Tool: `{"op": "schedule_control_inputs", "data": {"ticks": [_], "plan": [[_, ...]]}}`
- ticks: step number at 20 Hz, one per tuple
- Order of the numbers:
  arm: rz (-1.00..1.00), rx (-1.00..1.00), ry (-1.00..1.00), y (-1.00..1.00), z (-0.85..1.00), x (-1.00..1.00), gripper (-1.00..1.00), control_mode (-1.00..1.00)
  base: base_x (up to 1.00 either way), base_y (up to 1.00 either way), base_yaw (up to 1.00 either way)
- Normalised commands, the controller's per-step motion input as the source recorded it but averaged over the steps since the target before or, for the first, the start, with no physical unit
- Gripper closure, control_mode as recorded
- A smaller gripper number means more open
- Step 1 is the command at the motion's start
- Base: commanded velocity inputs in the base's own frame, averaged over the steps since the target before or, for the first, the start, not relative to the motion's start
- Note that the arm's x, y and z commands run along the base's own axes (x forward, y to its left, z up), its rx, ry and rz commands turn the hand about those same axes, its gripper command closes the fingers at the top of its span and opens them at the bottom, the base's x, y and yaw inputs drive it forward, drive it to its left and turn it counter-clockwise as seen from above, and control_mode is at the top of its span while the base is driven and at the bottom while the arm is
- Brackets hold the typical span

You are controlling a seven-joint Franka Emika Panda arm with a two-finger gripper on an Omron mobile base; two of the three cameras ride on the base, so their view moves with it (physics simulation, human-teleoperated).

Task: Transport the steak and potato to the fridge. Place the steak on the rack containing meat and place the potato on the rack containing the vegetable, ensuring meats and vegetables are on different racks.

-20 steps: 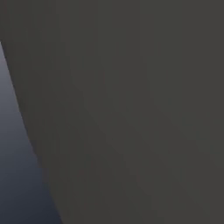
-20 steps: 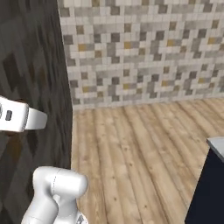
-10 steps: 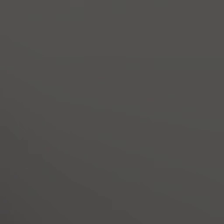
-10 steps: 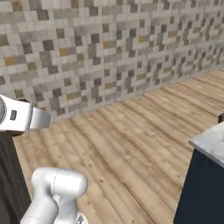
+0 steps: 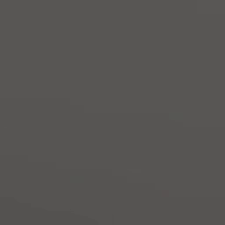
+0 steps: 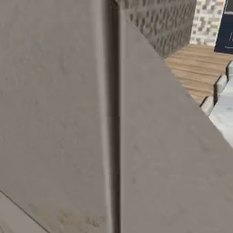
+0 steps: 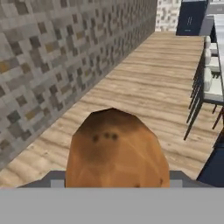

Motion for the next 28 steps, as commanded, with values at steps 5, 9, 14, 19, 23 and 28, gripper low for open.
{"op": "schedule_control_inputs", "data": {"ticks": [5,9,14,19,23,28], "plan": [[0.0,0.0,0.0,0.0,0.0,0.0,1.0,1.0,1.0,0.93,-0.63],[0.0,0.0,0.0,0.0,0.0,0.0,1.0,1.0,1.0,1.0,-0.5],[0.0,0.0,0.0,0.0,0.0,0.0,1.0,1.0,1.0,1.0,-0.34],[0.0,0.0,0.0,0.0,0.0,0.0,1.0,1.0,1.0,0.87,-0.24],[0.0,0.0,0.0,0.0,0.0,0.0,1.0,1.0,1.0,0.28,-0.09],[0.0,0.0,0.0,0.0,0.0,0.0,1.0,1.0,1.0,0.02,-0.01]]}}
